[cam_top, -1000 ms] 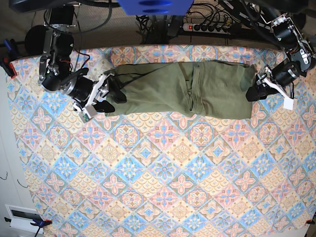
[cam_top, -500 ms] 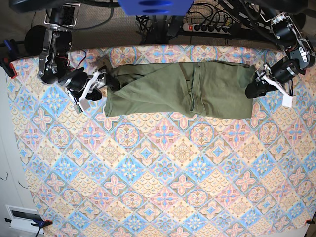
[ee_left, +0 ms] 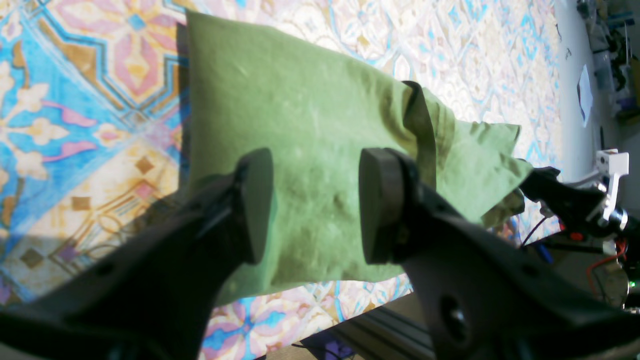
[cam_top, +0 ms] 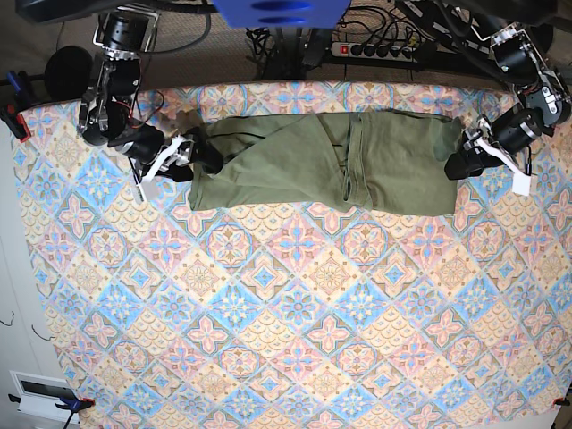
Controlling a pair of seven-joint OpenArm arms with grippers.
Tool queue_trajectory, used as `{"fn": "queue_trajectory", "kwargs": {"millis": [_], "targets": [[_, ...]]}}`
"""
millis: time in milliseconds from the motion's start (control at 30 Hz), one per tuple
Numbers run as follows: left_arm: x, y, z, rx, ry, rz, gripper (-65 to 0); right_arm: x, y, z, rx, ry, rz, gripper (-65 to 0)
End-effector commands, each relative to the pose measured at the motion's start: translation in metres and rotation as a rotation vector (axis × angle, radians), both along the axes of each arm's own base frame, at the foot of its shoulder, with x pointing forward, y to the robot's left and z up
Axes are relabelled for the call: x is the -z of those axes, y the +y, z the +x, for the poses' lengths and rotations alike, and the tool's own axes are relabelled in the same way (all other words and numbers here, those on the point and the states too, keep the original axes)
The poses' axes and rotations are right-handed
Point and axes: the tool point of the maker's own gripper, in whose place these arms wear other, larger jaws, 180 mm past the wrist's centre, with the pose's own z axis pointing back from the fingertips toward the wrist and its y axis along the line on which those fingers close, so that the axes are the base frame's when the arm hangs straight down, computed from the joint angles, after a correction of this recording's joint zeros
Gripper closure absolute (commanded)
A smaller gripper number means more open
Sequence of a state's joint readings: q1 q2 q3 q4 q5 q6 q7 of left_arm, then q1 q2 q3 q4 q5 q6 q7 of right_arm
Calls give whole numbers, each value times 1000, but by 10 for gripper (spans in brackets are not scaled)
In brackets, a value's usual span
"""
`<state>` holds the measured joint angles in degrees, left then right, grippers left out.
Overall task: Layout the t-shirt on the table in an organized manner, then fold the t-shirt properly
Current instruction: 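Grasp the strip end with the right gripper and lift it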
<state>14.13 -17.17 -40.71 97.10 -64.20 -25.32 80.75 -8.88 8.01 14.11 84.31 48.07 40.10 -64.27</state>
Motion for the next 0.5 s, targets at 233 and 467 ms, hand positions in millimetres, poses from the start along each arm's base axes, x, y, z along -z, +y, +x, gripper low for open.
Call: {"fn": "queue_trajectory", "kwargs": {"millis": [233, 467], "targets": [[11, 10, 0, -40, 20, -54, -276, 3, 18, -5, -41, 22, 10, -514], [9, 12, 2, -51, 4, -51, -276, 4, 46, -9, -104, 25, 39, -507]]}}
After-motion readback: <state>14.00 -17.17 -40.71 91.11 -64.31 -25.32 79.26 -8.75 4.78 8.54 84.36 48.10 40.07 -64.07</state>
